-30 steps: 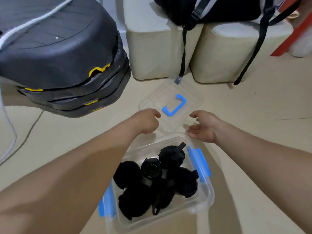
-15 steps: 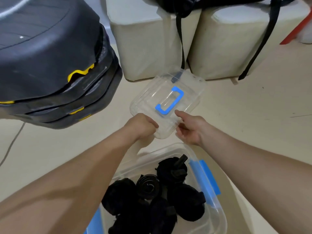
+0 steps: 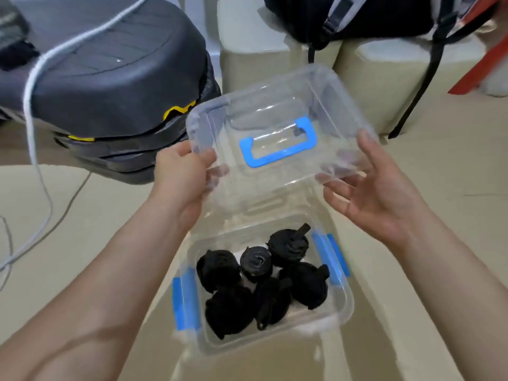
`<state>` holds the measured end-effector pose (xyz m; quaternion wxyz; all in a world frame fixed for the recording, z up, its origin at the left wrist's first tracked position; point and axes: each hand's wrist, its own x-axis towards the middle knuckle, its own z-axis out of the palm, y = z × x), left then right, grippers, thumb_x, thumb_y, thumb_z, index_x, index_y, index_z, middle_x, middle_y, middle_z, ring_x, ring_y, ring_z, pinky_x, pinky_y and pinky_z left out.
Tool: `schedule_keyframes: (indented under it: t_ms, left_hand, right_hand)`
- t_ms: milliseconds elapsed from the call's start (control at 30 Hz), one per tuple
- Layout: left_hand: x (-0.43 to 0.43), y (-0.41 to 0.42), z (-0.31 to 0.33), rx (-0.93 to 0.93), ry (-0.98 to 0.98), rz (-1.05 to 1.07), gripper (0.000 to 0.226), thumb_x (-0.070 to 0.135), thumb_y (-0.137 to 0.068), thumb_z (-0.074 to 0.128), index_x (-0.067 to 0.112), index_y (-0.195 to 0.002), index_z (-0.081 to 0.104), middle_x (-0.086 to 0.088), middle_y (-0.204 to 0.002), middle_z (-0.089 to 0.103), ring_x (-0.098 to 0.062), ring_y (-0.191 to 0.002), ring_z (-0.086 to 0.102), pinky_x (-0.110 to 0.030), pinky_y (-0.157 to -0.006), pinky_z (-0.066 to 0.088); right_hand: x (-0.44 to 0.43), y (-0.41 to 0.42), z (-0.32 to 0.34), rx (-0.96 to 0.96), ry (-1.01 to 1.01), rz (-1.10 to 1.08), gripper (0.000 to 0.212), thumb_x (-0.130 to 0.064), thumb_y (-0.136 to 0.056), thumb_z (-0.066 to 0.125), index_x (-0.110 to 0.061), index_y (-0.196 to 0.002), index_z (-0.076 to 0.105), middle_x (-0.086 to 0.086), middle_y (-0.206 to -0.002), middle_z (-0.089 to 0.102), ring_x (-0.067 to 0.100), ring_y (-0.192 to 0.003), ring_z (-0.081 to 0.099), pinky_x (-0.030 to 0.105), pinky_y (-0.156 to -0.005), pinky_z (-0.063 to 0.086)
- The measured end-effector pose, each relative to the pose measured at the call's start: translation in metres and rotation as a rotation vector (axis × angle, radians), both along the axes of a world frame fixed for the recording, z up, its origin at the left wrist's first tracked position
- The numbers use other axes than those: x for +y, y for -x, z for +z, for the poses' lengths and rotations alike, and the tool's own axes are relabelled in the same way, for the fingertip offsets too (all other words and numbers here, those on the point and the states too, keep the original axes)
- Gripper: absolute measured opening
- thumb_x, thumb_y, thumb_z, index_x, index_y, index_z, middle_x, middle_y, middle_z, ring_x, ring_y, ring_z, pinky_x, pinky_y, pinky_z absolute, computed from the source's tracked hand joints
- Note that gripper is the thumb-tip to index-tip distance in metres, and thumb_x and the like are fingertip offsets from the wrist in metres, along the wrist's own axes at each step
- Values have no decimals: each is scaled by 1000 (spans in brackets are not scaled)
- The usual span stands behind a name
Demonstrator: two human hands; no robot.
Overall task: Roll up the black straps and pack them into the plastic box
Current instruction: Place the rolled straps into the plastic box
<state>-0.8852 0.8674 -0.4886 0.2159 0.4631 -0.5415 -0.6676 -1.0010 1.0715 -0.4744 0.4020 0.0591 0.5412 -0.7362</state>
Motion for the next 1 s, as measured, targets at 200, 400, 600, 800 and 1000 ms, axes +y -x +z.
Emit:
schedule_keyframes:
  t_ms: [200,400,600,800,1000]
  left_hand:
    - [41,-79,-7,-213,107,-142,20,3,-91,52,7,-102,68,-1,-66,63,-13,-52,59,-21,-43,39]
    - [94,-137,-49,-419,243,-233,13,25,-91,60,31,-101,67,3,-76,72,-18,-74,68,-43,-78,55]
    - [87,-144,-66,-529,441,-236,6,26,-91,53,28,-91,58,-8,-82,62,-22,-73,58,-33,-58,36]
    - [79,-151,-66,-577,371,-211,13,31,-91,56,40,-97,64,-1,-90,66,-15,-74,65,-31,-63,47]
    - [80,-151,-58,-461,145,-52,19,17,-87,75,33,-88,66,14,-59,63,-13,-67,62,-30,-66,49]
  right_hand:
    - [47,-19,12,418,-685,423,25,-15,-94,66,-15,-119,61,7,-69,66,21,-57,52,28,-55,49]
    - [68,-49,-47,663,-1075,704,48,-30,-98,55,-11,-141,45,12,-111,67,32,-84,69,37,-74,56]
    - [64,-68,-76,784,-1082,653,39,-32,-100,51,-13,-134,50,5,-96,66,29,-92,61,32,-72,41]
    - [50,-67,-70,960,-1248,758,41,-47,-101,46,-15,-127,54,8,-114,68,31,-108,62,35,-82,48]
    - [49,-45,-61,829,-1166,851,24,-50,-96,57,-26,-99,57,-2,-95,63,22,-90,60,32,-75,46]
